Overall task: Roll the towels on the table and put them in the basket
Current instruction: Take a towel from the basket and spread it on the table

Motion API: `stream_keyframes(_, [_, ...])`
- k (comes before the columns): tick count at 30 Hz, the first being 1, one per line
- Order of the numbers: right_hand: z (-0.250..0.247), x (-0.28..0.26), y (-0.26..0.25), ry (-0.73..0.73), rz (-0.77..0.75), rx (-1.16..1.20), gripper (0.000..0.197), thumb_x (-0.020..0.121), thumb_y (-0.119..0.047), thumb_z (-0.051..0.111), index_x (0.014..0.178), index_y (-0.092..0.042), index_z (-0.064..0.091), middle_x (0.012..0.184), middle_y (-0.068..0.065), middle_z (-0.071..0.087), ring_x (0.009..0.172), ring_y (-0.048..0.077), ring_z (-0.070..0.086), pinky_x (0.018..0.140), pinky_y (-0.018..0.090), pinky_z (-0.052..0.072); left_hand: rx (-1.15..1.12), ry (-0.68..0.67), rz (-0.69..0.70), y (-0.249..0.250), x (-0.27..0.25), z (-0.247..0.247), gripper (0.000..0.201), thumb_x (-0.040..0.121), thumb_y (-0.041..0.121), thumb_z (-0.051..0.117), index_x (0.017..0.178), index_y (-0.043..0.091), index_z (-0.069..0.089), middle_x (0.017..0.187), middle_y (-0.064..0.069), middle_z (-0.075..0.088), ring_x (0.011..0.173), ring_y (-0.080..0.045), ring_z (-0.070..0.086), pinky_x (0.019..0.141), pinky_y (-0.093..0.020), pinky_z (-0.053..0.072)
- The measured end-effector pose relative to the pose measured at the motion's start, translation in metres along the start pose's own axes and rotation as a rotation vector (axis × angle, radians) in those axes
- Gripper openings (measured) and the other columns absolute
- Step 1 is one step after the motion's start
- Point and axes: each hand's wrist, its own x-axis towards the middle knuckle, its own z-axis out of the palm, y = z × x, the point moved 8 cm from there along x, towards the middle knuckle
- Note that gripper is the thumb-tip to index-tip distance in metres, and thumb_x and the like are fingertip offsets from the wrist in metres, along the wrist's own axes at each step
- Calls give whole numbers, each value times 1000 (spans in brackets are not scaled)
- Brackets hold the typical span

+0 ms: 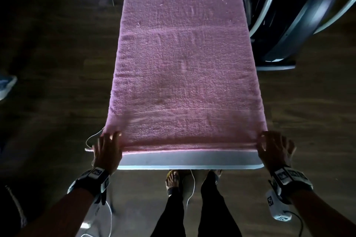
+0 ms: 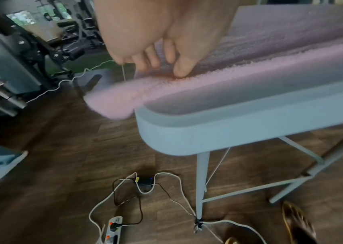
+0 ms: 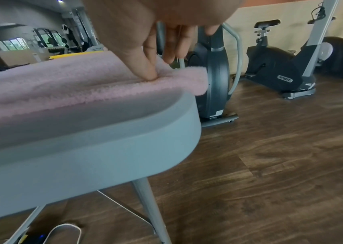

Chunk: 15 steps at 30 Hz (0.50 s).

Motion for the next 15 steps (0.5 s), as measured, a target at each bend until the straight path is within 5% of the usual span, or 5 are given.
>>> stream_keyframes(4, [-17,-7,-16,104,-24,118,14,85,-12,55,94,-20,62,103,8,55,95,32,49,84,47,36,-149,154,-41,11,-10,-26,32,79,18,47,111,12,52,100,-17,51,87,-36,46,69,-54,42])
stream_keyframes(8, [1,-23,-46,44,-287,224,28,73,-22,46,96,-16,62,99,8,58,89,31,55,73,44,49,-130,1,97,14,-29,7,50,75,32,42,115,4,52,104,-22,54,92,-41,52,72,-52,52])
stream_keyframes(11, [14,-23,-40,-34,-265,200,36,68,-21,53,101,-18,67,104,6,58,93,28,54,77,42,50,-150,-33,33,6,-25,8,50,76,34,44,113,2,57,100,-20,55,90,-39,52,70,-49,52])
stream_keyframes(15, [13,-16,-33,-15,-291,184,39,77,-28,41,101,-15,69,105,9,61,94,31,56,72,44,53,-154,26,-24,-2,-19,-1,40,78,26,53,112,4,55,97,-20,57,88,-40,53,66,-49,52])
